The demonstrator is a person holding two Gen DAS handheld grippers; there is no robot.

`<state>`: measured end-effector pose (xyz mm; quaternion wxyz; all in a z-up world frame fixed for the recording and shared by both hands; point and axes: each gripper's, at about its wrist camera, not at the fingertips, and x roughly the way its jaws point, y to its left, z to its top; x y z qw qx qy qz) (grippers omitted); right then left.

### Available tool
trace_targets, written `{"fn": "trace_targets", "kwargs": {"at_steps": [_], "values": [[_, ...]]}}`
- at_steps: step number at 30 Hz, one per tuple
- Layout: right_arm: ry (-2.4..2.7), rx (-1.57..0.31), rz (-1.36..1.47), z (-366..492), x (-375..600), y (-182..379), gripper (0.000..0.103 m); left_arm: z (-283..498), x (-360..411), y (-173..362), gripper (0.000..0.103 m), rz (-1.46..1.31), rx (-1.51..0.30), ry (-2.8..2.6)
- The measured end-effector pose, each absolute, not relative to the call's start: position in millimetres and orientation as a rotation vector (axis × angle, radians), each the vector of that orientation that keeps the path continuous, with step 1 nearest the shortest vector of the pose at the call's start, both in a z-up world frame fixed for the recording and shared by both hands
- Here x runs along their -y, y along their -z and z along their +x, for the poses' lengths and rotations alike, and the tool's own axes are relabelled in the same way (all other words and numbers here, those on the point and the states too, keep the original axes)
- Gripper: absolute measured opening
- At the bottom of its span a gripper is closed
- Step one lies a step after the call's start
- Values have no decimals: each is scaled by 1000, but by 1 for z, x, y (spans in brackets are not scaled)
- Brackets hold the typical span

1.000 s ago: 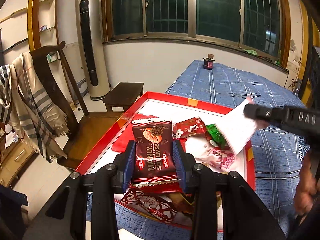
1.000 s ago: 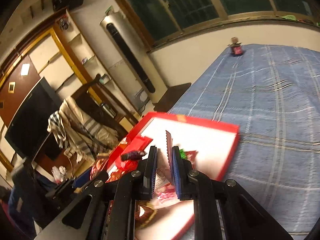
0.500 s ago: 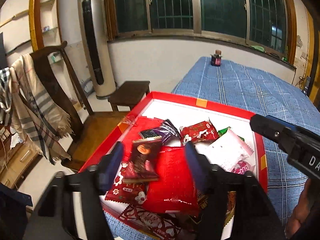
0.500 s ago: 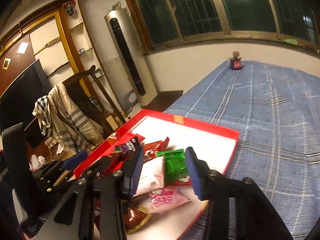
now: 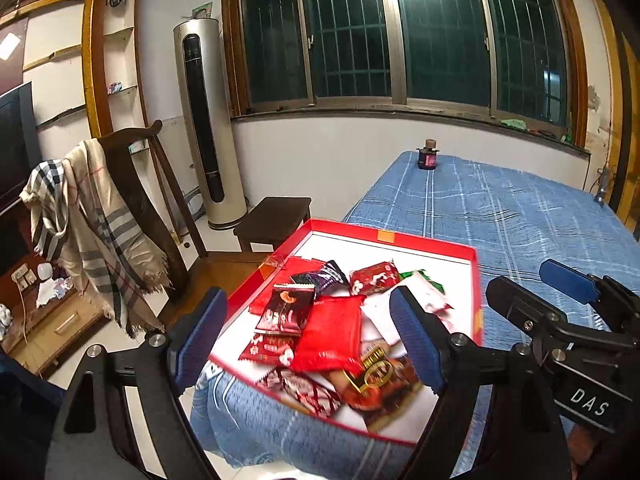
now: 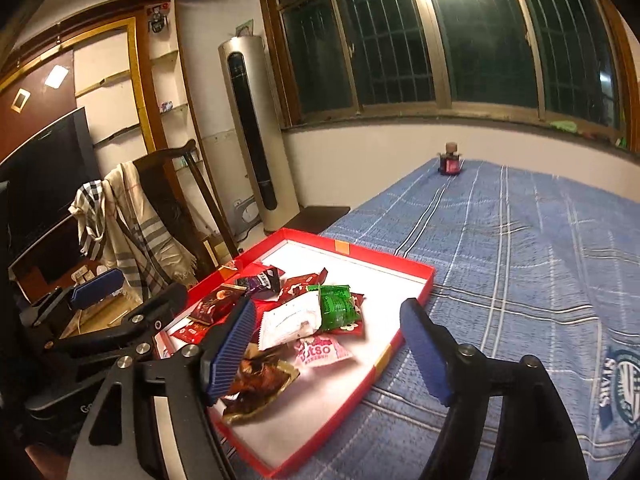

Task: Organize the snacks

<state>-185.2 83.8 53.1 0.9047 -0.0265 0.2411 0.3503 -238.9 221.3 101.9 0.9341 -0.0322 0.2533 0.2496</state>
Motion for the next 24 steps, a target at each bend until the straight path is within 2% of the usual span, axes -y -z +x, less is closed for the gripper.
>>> {"fn": "trace_targets", "kwargs": {"at_steps": [5, 7, 8, 10, 18, 24], "values": [[-709, -417, -24, -212, -63, -62, 87, -262, -211, -112, 84, -59, -473, -539], [-695, -376, -16, -221, -56, -65, 100, -274, -208, -117, 84, -64, -439, -552], [-690, -357, -18, -225, -53, -66, 103, -281, -206, -121, 84, -65, -418, -560], [-697, -314, -6, -235, -45, -70, 103, -291, -201, -126, 85, -60, -386, -569], [-711, -160, 73, -262, -15, -86, 103, -321, -187, -140, 103, -16, -322, -598], [-717, -110, 15, -279, -13, -90, 103, -334, -176, -140, 103, -9, -291, -579]]}}
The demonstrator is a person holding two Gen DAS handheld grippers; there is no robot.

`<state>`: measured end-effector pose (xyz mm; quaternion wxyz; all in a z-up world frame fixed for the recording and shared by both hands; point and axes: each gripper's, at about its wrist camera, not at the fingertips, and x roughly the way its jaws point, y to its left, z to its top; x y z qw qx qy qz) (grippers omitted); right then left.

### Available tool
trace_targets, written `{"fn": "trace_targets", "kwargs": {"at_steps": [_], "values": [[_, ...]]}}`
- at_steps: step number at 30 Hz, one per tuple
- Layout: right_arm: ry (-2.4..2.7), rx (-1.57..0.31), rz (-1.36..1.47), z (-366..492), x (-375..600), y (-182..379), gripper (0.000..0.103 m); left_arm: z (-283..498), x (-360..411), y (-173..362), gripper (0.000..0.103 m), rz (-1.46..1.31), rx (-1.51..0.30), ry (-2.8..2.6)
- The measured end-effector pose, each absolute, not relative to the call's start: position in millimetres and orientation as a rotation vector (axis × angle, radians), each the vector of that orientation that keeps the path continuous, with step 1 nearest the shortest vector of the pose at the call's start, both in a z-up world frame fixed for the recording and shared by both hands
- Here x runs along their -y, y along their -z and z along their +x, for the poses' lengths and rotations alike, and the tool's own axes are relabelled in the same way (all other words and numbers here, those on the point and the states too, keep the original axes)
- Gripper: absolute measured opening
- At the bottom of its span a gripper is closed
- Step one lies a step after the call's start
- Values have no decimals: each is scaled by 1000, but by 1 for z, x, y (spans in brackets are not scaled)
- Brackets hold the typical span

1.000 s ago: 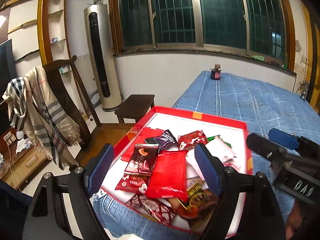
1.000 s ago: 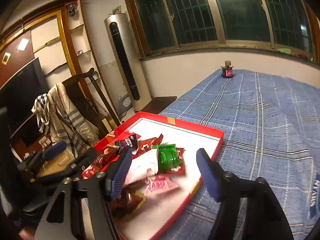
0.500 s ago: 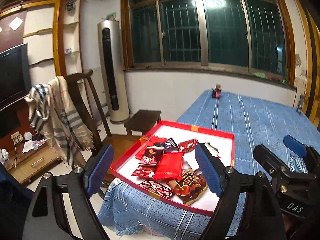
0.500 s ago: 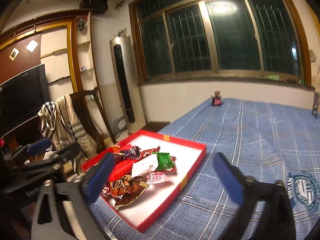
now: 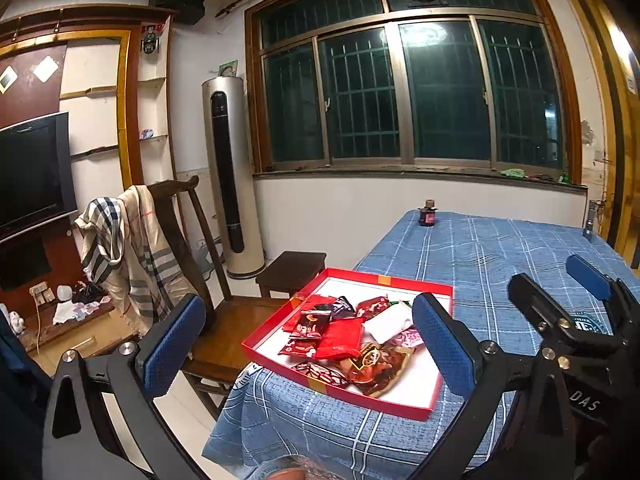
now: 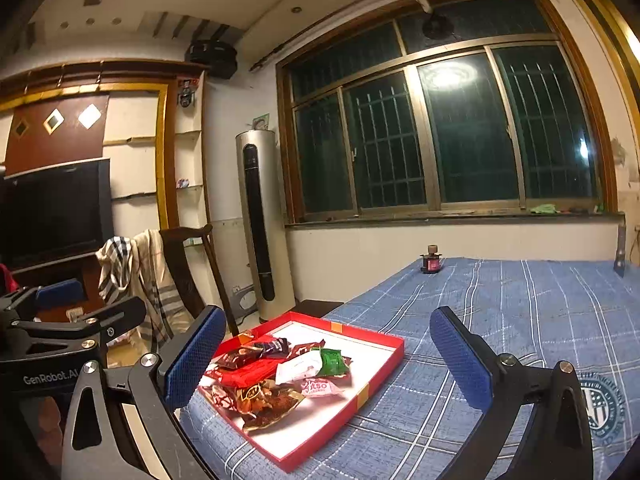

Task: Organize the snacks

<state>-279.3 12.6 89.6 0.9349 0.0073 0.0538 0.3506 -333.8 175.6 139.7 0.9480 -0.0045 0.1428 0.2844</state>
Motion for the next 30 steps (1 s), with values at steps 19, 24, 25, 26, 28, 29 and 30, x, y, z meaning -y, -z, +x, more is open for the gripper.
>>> {"fn": "trace_targets", "kwargs": {"at_steps": [19, 24, 25, 26, 28, 29, 30], "values": [[-739, -110, -10, -288, -20, -89, 103, -331, -198, -127, 103, -74, -403, -617], [-749, -130, -8, -287, -25, -86, 103, -330, -205, -125, 103, -96, -418, -629], [-751, -134, -8, -287, -25, -85, 103, -330, -205, -124, 103, -99, -420, -628], [-753, -136, -9, -287, -26, -84, 103, -329, -205, -124, 103, -100, -422, -629], [-754, -138, -11, -287, -26, -83, 103, -329, -205, -124, 103, -99, -426, -633], [-755, -138, -14, -287, -27, -83, 103, -328, -205, -123, 103, -99, -430, -634], [-756, -138, -14, -287, -27, -83, 103, -327, -205, -123, 103, -100, -433, -633]]}}
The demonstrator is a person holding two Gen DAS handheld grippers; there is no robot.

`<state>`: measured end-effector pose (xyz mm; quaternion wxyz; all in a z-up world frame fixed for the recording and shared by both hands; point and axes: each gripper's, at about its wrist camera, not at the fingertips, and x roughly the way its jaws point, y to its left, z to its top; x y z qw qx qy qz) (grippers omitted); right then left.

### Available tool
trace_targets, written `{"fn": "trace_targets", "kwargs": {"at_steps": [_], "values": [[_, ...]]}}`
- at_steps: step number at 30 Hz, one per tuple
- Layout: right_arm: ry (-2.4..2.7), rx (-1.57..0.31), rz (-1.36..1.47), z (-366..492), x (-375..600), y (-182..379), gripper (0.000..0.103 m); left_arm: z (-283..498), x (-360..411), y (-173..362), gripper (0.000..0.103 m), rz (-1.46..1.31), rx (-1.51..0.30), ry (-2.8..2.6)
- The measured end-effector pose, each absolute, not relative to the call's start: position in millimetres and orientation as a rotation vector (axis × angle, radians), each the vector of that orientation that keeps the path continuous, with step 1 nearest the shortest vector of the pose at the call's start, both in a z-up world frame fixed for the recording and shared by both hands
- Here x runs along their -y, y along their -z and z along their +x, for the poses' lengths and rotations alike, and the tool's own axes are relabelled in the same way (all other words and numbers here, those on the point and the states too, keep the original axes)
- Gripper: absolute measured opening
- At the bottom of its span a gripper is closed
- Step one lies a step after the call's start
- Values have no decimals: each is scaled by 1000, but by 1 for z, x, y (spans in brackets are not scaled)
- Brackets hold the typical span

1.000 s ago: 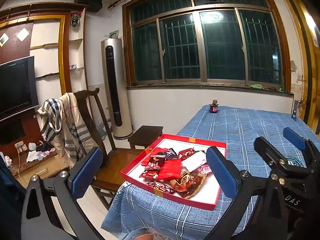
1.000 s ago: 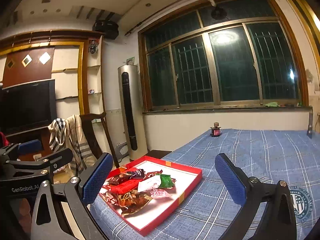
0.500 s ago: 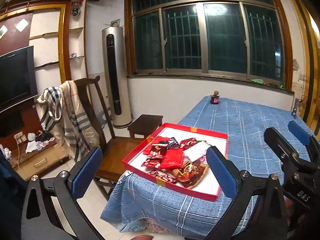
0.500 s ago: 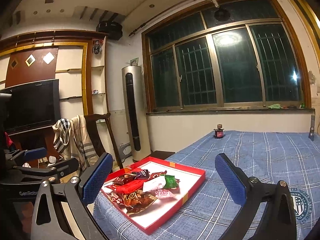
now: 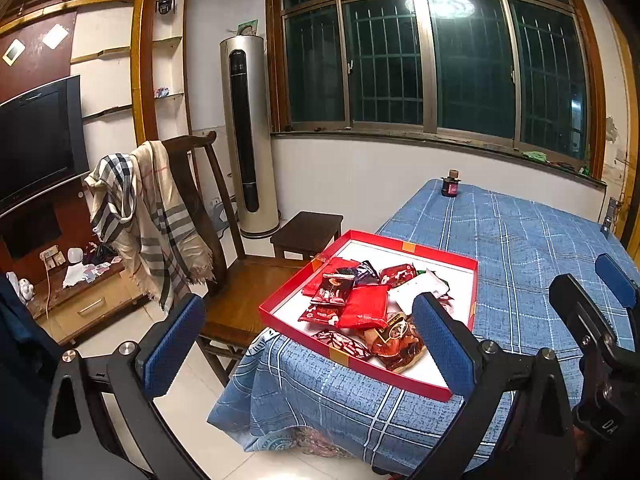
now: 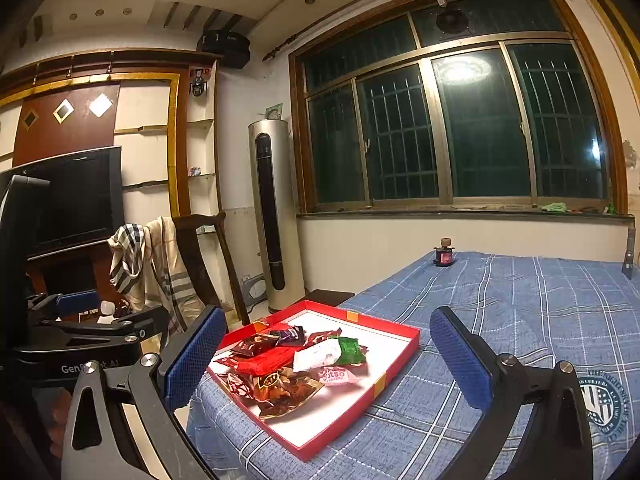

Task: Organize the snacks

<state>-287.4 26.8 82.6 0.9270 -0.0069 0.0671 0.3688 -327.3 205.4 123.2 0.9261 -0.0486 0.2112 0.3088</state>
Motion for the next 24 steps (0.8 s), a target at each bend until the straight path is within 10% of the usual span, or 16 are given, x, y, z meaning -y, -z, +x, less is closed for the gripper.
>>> {"fn": "trace_targets", "kwargs": {"at_steps": [24], "values": [[-760, -105, -45, -298, -34, -87, 103, -328, -207, -123, 103, -109, -435, -632]]}}
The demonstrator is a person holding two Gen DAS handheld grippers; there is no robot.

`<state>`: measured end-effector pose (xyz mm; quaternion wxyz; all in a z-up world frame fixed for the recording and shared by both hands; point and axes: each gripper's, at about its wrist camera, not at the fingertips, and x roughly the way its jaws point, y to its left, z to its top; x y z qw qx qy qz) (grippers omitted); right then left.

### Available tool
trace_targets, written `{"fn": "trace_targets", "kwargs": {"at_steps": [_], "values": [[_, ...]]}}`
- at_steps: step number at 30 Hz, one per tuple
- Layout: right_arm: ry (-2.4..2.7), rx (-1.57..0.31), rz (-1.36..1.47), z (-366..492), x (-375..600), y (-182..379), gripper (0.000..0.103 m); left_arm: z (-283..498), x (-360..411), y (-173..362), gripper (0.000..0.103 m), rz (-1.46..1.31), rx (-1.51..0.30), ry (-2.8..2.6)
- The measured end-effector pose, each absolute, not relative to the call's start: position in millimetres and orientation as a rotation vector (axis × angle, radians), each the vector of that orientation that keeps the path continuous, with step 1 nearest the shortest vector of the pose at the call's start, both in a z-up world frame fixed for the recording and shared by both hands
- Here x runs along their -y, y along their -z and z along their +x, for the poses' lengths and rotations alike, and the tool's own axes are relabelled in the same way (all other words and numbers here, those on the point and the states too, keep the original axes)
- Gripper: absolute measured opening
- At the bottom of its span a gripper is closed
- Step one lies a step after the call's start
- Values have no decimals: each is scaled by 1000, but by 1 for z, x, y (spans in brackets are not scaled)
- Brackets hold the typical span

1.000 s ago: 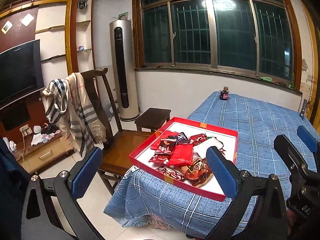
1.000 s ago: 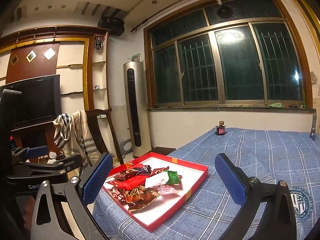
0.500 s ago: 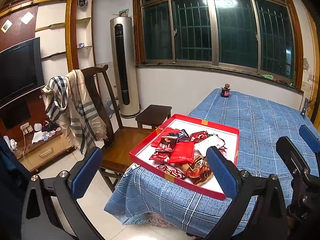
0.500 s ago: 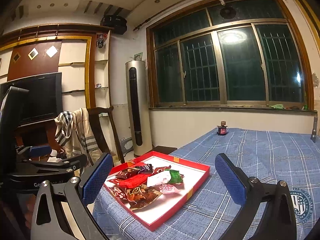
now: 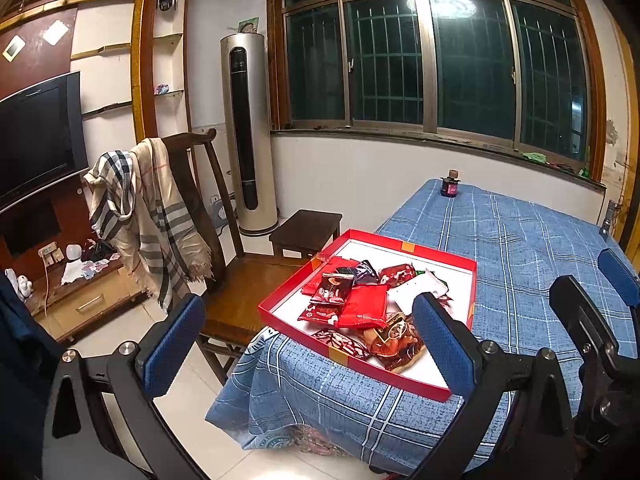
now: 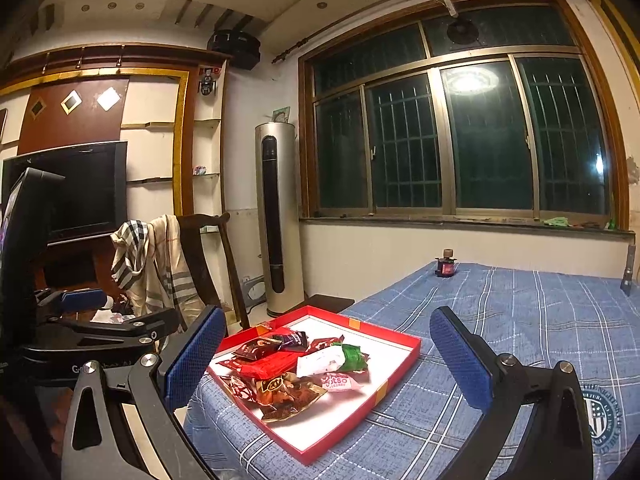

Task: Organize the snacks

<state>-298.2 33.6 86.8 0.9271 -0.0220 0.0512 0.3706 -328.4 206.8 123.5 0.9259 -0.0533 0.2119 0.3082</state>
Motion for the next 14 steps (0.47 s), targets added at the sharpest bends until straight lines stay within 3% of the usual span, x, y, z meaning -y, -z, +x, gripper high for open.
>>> {"fn": "trace_targets", "kwargs": {"at_steps": [14], "values": [[-760, -109, -56, -296, -35, -85, 103, -324, -201, -127, 103, -84, -419, -608]]}}
